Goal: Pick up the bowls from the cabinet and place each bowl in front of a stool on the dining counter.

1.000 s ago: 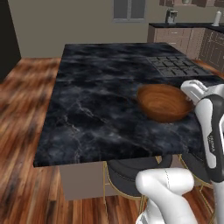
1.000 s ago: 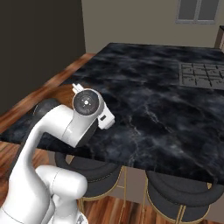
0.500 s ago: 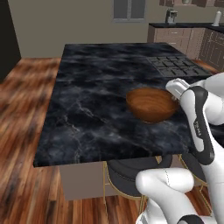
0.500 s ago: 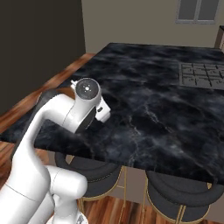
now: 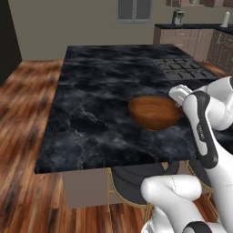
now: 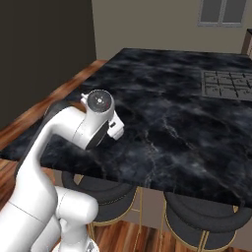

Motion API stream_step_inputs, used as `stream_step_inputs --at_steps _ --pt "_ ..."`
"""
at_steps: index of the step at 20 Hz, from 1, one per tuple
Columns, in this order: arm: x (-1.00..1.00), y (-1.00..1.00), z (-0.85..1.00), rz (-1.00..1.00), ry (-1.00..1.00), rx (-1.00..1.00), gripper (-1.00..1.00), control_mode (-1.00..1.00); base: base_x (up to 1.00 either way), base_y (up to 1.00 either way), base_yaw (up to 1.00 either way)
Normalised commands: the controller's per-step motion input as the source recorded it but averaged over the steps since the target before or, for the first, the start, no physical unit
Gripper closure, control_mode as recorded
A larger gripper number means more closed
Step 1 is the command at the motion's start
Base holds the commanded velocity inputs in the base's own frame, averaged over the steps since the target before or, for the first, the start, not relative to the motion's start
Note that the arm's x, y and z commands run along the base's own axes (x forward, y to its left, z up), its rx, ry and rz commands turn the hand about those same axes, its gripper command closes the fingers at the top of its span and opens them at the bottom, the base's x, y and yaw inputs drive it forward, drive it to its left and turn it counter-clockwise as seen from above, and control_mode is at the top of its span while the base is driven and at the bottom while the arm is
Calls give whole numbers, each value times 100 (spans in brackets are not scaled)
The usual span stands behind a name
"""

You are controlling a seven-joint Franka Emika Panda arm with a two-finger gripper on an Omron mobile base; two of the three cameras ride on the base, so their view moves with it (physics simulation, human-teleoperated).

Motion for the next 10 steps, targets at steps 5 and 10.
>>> stream_step_inputs --at_steps 5,10 --pt "-3 0 -9 0 -4 0 100 -100 0 0 0" --pt "0 -2 -6 0 -7 0 100 -100 0 0 0"
